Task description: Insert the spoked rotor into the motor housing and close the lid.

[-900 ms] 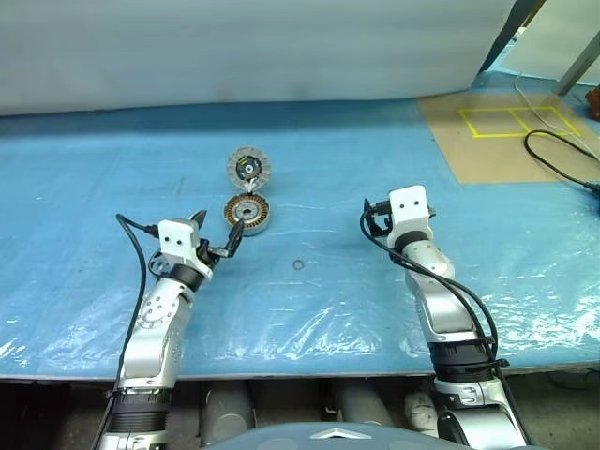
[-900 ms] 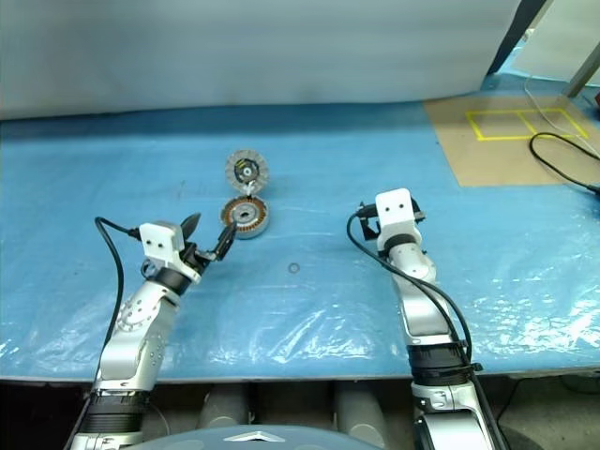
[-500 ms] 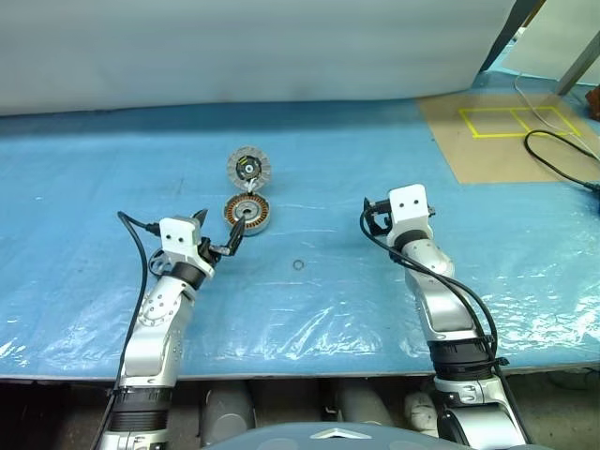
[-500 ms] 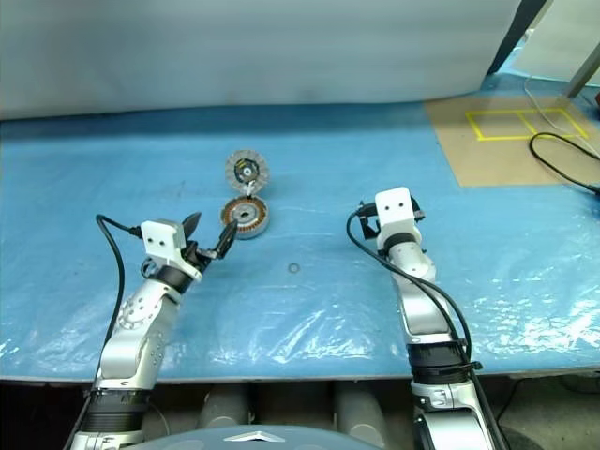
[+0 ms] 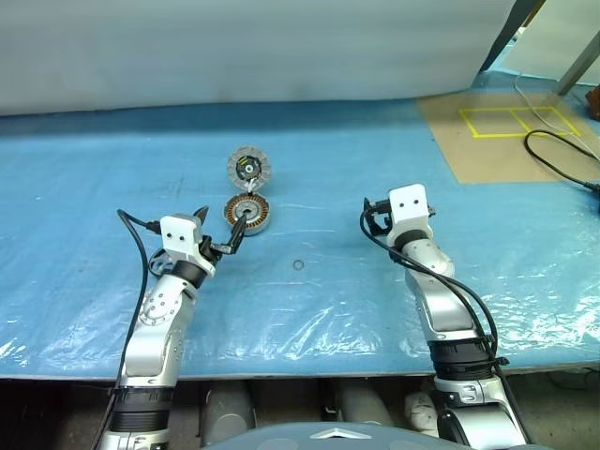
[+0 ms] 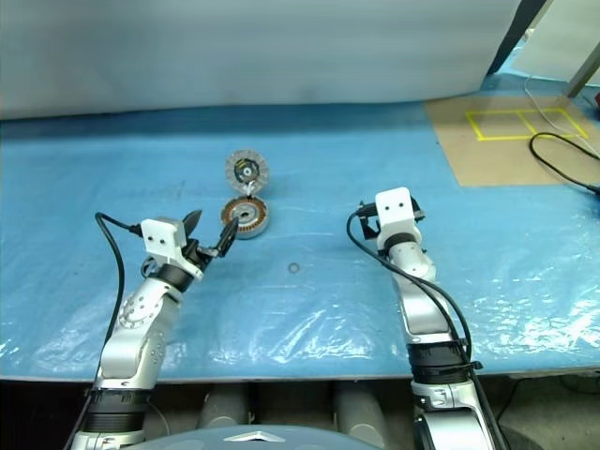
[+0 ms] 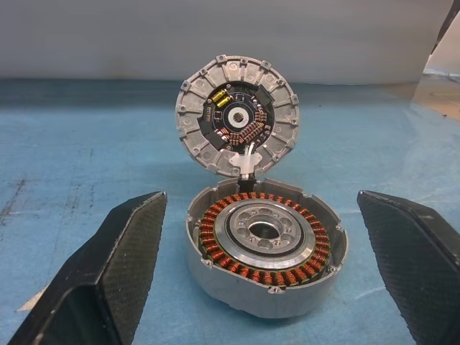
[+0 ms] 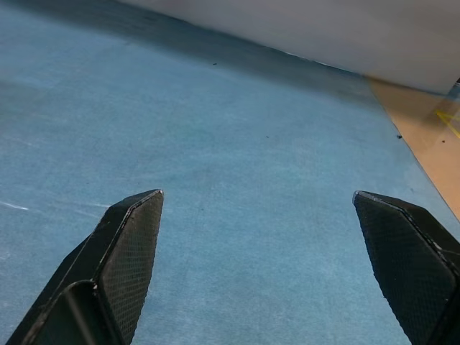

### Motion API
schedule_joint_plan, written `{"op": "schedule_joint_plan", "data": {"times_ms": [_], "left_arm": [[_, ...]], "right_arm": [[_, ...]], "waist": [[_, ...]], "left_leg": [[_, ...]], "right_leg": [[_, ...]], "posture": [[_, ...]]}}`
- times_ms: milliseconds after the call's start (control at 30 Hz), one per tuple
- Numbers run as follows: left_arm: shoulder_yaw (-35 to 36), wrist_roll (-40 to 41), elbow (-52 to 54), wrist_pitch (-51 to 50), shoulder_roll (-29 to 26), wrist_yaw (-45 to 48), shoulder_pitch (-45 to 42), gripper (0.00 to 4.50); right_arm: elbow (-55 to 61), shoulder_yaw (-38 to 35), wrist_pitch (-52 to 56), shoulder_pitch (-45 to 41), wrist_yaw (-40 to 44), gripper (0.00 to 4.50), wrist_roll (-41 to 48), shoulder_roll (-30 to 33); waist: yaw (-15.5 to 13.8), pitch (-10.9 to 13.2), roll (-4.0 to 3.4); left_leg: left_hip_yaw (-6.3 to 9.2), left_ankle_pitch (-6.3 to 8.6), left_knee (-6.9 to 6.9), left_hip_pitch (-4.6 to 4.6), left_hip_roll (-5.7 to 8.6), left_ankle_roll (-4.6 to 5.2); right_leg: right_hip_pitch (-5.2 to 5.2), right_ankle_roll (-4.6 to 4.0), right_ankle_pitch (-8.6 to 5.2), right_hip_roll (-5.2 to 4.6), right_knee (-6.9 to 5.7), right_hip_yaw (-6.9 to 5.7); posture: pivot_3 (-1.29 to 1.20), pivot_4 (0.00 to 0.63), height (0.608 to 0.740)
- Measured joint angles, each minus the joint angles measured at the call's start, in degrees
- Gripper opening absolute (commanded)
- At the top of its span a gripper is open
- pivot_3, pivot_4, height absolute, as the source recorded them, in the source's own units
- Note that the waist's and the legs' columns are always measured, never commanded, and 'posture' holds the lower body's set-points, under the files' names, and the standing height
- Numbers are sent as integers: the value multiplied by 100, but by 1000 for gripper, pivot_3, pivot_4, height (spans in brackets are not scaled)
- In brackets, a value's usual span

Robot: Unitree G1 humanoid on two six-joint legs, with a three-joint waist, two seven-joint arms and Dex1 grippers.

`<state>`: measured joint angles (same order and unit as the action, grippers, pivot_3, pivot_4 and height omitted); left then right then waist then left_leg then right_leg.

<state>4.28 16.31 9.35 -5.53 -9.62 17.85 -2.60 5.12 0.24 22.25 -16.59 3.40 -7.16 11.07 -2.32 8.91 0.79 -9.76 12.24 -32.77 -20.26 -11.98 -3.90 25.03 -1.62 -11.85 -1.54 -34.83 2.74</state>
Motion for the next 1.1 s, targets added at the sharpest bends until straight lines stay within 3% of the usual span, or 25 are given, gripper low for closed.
{"op": "schedule_joint_plan", "data": {"times_ms": [200,433,700,1100], "left_arm": [[168,82,-218,22,-164,150,-138,4500],[415,244,-1194,415,-322,717,-565,4500],[400,573,-1834,549,-772,1997,-1035,4500],[449,1423,-1538,-774,-2406,3929,-1227,4500]], "right_arm": [[0,2,0,-6,5,4442,0,0],[-206,102,-9,-361,243,4442,18,68],[-822,555,-325,-1625,1653,4442,312,442],[-2282,1569,-987,-3375,4669,4442,775,535]], "waist": [[0,0,0],[-2,0,0],[4,0,0],[0,2,3]], "left_leg": [[0,0,0,1,0,0],[0,-1,-1,1,2,0],[-1,-1,1,2,-1,1],[-1,-3,-3,3,-16,4]], "right_leg": [[0,0,0,0,-1,0],[0,0,1,-1,-3,0],[1,-4,2,1,-8,0],[3,-33,-4,0,-27,-24]], "posture": [[0,150,740],[0,150,740],[0,150,740],[0,150,740]]}}
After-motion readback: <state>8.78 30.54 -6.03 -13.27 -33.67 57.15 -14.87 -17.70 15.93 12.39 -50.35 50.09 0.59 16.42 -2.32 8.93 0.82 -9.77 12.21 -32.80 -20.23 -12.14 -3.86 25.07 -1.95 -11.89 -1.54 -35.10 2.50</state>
